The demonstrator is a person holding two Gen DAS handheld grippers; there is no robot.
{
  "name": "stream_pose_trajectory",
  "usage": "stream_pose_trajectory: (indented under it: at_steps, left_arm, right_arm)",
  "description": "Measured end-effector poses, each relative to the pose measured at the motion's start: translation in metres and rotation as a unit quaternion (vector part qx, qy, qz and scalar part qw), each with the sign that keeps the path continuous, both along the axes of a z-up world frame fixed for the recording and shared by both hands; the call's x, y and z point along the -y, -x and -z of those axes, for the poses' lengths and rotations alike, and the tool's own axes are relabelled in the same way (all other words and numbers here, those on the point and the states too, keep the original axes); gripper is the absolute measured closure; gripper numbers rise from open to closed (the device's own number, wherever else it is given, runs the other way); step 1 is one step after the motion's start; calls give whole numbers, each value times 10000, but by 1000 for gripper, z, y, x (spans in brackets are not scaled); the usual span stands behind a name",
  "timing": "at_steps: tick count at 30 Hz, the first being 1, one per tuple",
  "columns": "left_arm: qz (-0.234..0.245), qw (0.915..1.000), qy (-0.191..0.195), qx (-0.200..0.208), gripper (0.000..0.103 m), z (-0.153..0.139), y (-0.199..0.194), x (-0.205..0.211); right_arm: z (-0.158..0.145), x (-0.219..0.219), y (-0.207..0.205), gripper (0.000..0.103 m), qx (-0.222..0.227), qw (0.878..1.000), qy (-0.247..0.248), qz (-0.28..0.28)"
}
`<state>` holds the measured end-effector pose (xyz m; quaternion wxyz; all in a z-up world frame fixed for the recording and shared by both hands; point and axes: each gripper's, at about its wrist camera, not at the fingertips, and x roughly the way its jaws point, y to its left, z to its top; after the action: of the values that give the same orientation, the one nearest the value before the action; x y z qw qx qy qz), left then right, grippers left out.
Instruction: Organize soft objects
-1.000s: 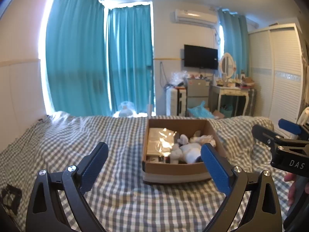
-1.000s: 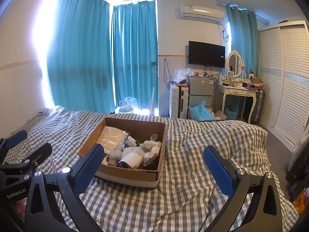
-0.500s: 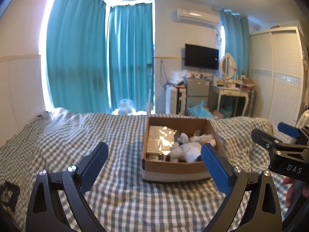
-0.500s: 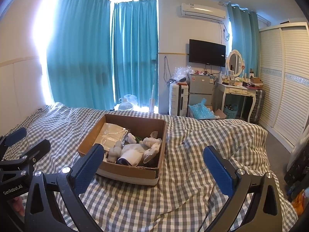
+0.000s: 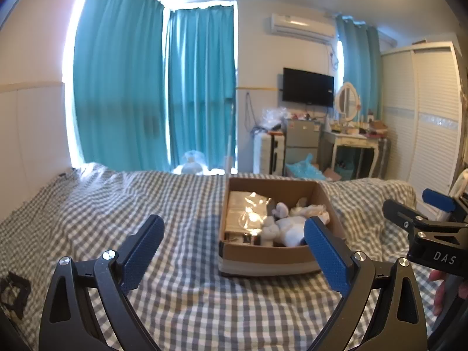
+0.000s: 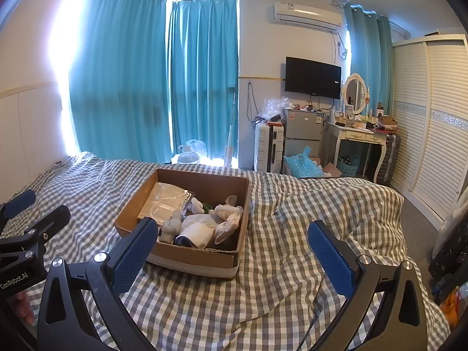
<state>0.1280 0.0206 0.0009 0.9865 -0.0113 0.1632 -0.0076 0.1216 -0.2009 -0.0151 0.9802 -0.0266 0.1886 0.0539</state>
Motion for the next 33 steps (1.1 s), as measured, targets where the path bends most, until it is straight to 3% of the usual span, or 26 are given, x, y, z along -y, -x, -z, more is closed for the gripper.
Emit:
stream_pose_trajectory:
  at_steps: [33]
  left_arm:
    - [-1,9999,-92,107,5,-1,4,1]
  right_arm:
    - [2,-3,-1,0,-78,9999,-99,-2]
